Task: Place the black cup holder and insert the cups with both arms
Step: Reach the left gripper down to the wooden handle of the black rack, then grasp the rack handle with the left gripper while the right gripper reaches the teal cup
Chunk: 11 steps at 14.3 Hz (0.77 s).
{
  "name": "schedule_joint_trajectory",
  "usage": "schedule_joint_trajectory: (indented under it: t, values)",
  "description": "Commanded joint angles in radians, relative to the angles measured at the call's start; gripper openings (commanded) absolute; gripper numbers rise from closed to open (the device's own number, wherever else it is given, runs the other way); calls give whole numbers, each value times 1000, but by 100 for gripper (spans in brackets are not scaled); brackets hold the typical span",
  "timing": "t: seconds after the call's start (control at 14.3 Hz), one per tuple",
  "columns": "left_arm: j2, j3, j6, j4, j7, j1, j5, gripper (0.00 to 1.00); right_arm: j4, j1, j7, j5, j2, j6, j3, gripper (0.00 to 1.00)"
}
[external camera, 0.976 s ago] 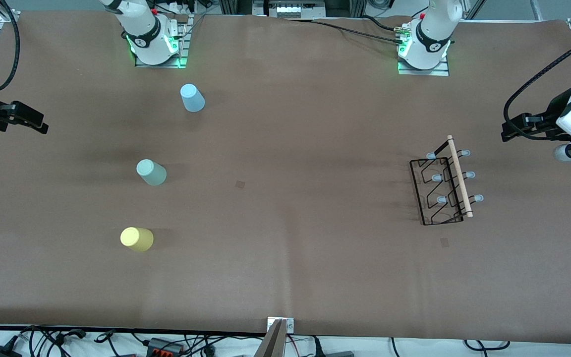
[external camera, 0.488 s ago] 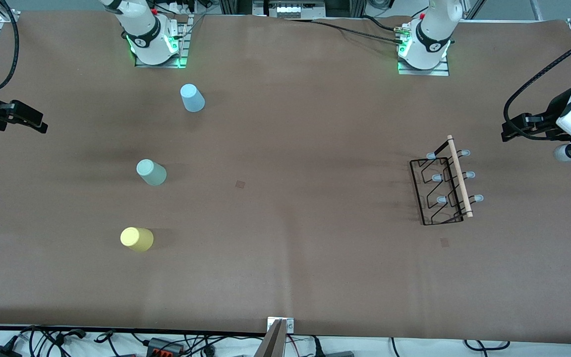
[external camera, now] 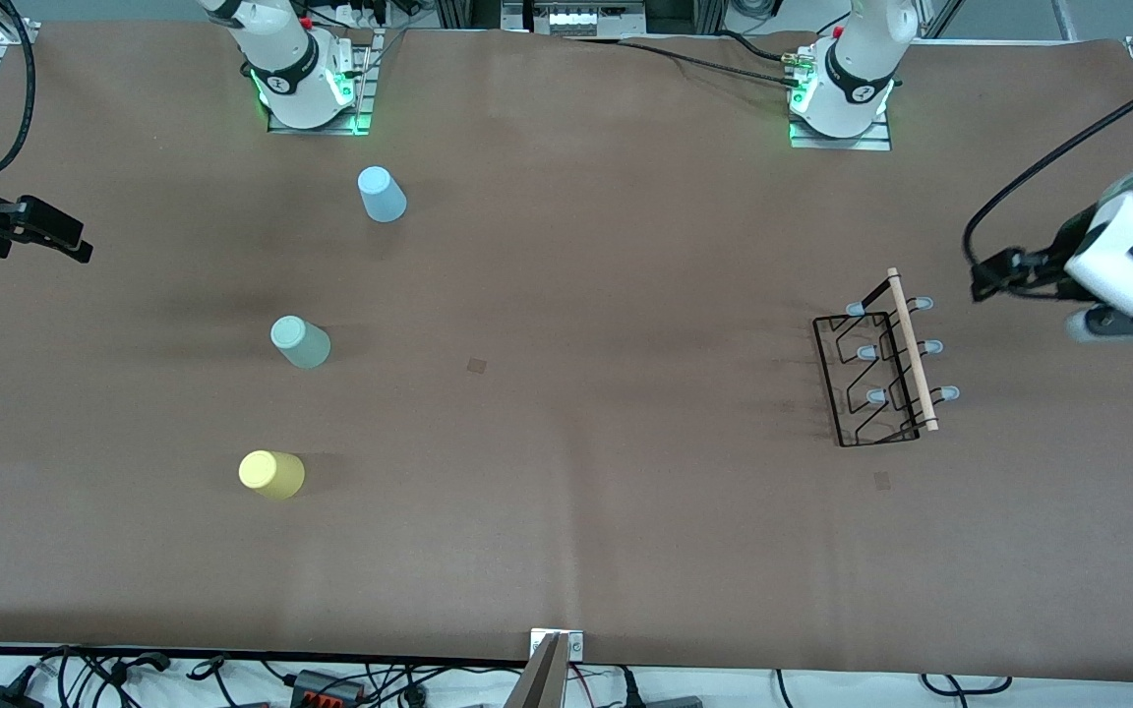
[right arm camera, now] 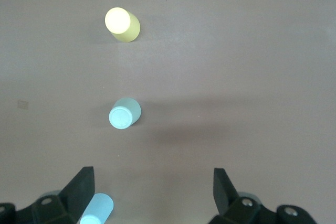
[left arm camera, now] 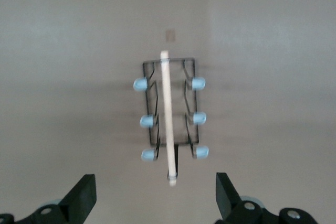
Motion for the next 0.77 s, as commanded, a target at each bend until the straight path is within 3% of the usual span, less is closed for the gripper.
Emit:
schedule_joint_trajectory:
  t: [0.0,0.21,0.7]
  values:
    - [-7,-2,164,-151,6,9,-20,100,-8,-8,-15,5,-9,0,4,100]
    - [-34,-2,360,-340,6,11,-28,100,-8,-8,-15,6,-5,4,5,100]
    - [-54,-2,635,-613,3,11,-28,100,-8,7,-14,9,86,5,13,100]
